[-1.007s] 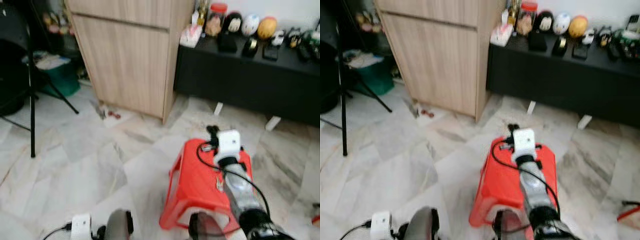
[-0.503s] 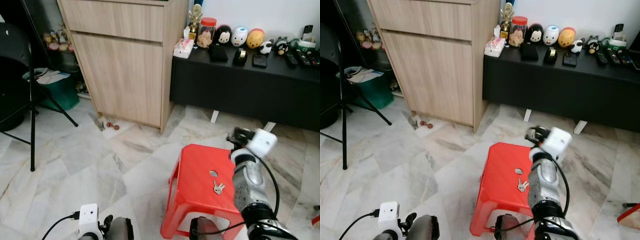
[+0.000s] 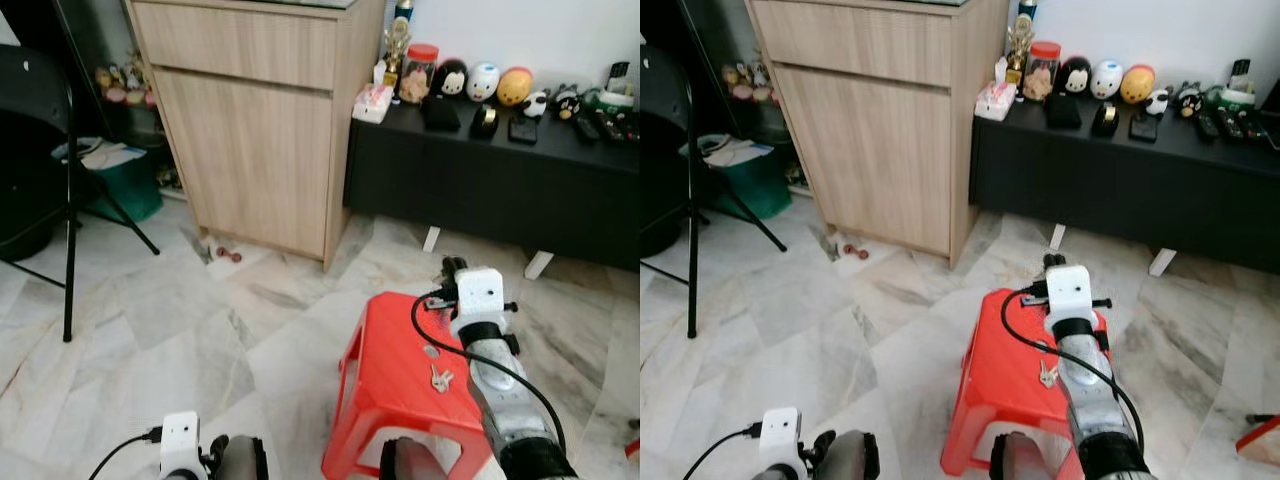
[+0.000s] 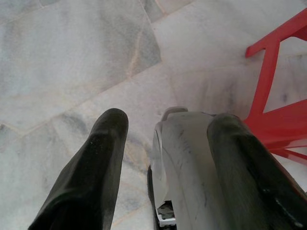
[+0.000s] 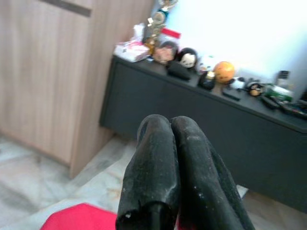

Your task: Hang keys on a hook

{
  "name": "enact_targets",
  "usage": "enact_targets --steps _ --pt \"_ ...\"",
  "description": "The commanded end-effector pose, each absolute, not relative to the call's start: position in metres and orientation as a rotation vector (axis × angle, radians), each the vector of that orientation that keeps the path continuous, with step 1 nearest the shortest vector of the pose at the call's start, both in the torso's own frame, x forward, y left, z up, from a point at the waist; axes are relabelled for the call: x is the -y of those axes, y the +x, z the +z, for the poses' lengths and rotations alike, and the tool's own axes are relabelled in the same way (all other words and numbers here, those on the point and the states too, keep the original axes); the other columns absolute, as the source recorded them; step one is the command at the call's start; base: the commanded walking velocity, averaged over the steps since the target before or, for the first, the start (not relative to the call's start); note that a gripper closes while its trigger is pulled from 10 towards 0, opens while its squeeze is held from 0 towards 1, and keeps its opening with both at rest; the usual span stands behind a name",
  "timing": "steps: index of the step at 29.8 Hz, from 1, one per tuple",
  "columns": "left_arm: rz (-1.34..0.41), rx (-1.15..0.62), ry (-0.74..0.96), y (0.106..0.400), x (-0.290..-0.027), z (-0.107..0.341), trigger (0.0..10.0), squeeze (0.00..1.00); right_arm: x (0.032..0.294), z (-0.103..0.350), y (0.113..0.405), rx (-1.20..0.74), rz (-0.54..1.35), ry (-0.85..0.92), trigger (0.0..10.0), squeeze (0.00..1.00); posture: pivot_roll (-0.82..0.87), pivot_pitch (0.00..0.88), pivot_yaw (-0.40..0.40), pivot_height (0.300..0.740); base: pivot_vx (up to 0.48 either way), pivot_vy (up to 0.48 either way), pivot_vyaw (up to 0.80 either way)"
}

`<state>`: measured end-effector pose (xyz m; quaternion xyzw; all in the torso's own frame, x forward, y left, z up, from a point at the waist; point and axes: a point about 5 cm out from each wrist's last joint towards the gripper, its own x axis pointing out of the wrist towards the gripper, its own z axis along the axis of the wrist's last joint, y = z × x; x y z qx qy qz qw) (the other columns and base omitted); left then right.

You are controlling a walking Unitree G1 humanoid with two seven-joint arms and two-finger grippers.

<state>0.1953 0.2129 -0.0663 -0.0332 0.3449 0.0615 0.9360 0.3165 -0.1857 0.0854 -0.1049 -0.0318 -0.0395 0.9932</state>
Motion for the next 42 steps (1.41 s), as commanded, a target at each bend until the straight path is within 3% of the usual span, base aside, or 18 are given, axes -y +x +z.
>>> enact_targets --steps 1,11,22,33,42 --pt "0.119 -0.716 -0.071 0.195 -0.21 -0.068 10.0 0.0 0.185 0.094 0.321 0.081 -0.105 -0.16 10.0 0.0 0.02 0.0 -0.045 0.612 0.0 0.0 0.0" --pt "0.117 -0.715 -0.089 0.194 -0.209 -0.068 10.0 0.0 0.176 0.087 0.322 0.025 -0.116 -0.009 10.0 0.0 0.03 0.0 -0.043 0.612 0.0 0.0 0.0" --pt "0.14 -0.766 -0.093 0.183 -0.226 -0.071 10.0 0.0 0.173 0.086 0.322 0.008 -0.107 0.024 10.0 0.0 0.03 0.0 -0.041 0.612 -0.251 0.0 0.0" --pt "0.147 -0.804 -0.096 0.173 -0.225 -0.077 10.0 0.0 0.171 0.085 0.321 -0.002 -0.099 0.036 10.0 0.0 0.03 0.0 -0.041 0.612 -0.09 0.0 0.0" --pt "0.151 -0.804 -0.1 0.174 -0.228 -0.076 10.0 0.0 0.177 0.081 0.321 -0.039 -0.122 0.03 10.0 0.0 0.03 0.0 -0.043 0.682 0.0 0.0 0.0"
